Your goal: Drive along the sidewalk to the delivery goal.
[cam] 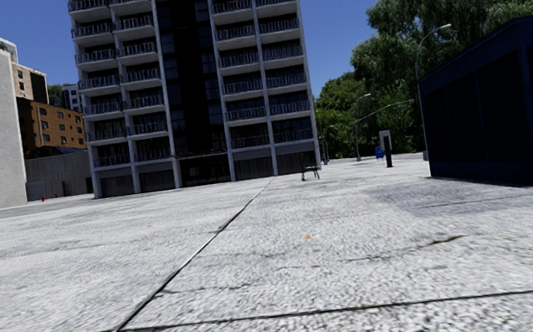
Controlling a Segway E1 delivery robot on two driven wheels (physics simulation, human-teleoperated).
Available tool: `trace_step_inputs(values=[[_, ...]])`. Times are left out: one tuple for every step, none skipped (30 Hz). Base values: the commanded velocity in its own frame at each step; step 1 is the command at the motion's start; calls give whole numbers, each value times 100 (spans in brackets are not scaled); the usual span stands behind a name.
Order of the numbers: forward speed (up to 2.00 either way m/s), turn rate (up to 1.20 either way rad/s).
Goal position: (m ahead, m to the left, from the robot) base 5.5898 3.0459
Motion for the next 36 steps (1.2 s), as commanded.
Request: trace_step_inputs(values=[[139, 0], [139, 0], [139, 0], [139, 0], [139, 0], [139, 0], [139, 0], [139, 0], [139, 0], [139, 17], [139, 17], [139, 31], [139, 38], [139, 43], [140, 53], [140, 53], [140, 57], [140, 58], [140, 58], [140, 58], [140, 58], [140, 58], [146, 58], [154, 58], [154, 58], [163, 58], [167, 58], [168, 58], [168, 58], [169, 58], [169, 58], [169, 58], [169, 58], [169, 58], [169, 58], [169, 58]])
